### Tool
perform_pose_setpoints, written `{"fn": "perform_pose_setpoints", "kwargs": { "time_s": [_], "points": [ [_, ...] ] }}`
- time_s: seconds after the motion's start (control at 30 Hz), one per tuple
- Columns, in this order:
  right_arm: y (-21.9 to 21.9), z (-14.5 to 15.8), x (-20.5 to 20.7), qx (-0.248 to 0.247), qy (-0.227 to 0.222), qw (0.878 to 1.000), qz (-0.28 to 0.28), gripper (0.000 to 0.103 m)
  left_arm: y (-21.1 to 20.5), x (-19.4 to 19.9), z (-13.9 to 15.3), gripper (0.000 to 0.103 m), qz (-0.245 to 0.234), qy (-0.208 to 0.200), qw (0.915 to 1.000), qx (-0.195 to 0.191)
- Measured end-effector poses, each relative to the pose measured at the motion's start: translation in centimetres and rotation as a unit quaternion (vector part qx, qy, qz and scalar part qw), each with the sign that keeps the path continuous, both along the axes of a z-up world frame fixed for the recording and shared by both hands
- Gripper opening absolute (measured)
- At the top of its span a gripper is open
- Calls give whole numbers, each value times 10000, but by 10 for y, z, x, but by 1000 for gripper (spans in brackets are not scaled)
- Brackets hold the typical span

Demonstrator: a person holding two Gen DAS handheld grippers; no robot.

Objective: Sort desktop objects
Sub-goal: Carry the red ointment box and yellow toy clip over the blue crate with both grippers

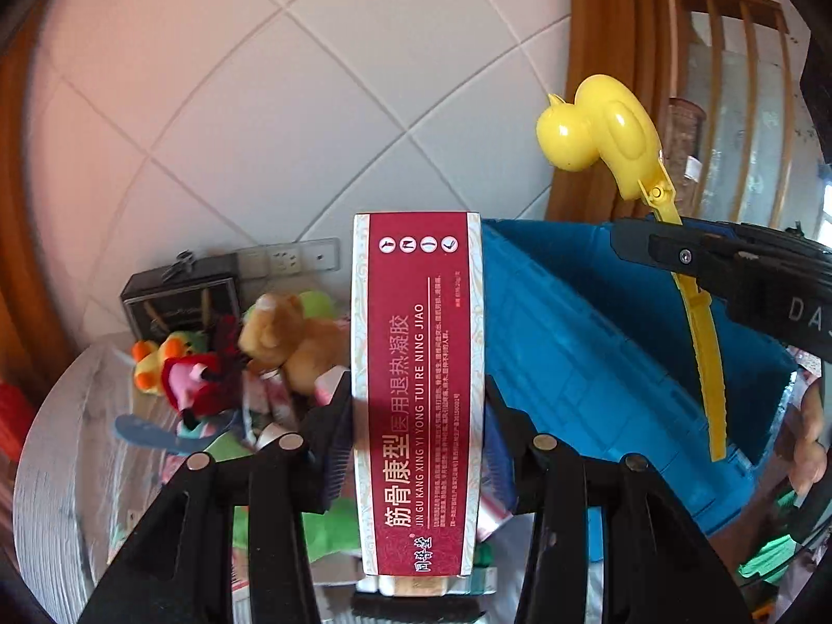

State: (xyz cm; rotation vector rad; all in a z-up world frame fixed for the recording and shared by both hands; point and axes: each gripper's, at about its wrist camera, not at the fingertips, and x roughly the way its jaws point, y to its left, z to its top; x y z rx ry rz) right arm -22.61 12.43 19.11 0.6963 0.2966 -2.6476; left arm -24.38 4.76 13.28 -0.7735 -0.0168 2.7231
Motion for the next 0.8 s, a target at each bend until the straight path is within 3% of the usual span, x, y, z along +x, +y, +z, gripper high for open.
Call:
{"fn": "perform_pose_setpoints", "kwargs": {
  "time_s": [0.23,0.37,0.47,0.6,0.67,0.8],
  "points": [
    [112,43,-43,273,60,9949,-966,31,118,-46,40,43,-718,-186,9970,210],
    [175,46,-79,300,-217,9911,-1281,31,188,-78,54,43,-974,-482,9938,231],
    [219,35,-111,350,-539,9867,-1496,31,239,-111,49,43,-1026,-990,9895,215],
    [279,-4,-155,26,-1296,9752,-1791,31,307,-158,6,43,-935,-1845,9779,-295],
    [308,-40,-186,-127,-1786,9624,-2044,31,329,-174,-24,43,-867,-2277,9677,-641],
    [343,-109,-216,-194,-2633,9383,-2235,31,356,-189,-83,43,-980,-3013,9397,-1288]
  ]
}}
